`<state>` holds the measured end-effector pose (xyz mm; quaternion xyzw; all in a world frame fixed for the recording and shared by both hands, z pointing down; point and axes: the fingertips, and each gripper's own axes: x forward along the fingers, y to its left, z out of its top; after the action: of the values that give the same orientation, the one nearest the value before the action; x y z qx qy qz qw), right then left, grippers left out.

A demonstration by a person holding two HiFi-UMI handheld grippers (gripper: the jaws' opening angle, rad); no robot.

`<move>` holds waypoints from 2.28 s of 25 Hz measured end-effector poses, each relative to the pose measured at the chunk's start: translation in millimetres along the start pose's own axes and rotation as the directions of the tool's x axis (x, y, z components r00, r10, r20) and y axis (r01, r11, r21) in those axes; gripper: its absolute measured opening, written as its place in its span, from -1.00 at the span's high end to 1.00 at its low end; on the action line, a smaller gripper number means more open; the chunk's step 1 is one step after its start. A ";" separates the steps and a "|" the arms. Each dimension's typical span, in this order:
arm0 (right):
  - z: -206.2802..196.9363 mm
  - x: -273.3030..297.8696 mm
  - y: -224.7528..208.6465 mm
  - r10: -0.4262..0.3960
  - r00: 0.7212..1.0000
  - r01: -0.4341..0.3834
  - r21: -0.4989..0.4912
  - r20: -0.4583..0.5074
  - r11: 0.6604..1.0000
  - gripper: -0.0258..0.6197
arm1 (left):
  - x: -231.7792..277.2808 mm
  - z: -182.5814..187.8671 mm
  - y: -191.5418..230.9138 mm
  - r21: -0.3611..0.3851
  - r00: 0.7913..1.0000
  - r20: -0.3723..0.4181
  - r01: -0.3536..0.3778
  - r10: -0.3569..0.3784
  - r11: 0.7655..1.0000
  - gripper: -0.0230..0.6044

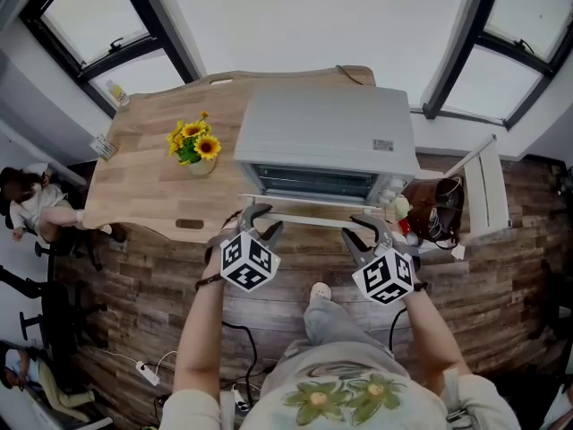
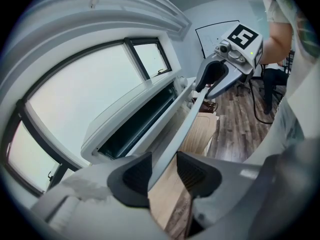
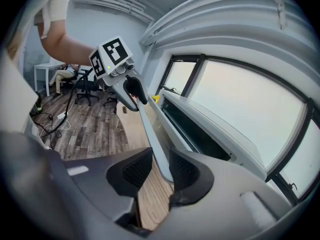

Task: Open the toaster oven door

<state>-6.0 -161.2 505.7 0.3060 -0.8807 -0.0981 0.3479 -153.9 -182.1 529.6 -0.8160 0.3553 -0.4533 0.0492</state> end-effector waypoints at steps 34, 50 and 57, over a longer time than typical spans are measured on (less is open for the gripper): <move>-24.9 -5.0 49.7 0.016 1.000 -0.017 -0.056 -0.024 0.998 0.62 | -0.8 -34.9 -43.8 -0.011 0.997 -0.070 0.012 -0.013 1.000 0.39; -34.1 -4.7 65.7 0.013 0.999 -0.016 -0.088 -0.041 0.996 0.63 | 1.5 -46.7 -58.0 -0.009 0.994 -0.102 0.043 -0.044 0.999 0.40; -41.3 -2.7 75.3 0.010 0.998 -0.017 -0.102 -0.065 0.995 0.63 | 5.4 -54.7 -67.4 -0.004 0.991 -0.116 0.066 -0.066 0.998 0.40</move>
<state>-12.1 -98.1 563.8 0.2848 -0.8649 -0.1310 0.3921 -158.4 -122.2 592.4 -0.7997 0.3303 -0.5012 0.0134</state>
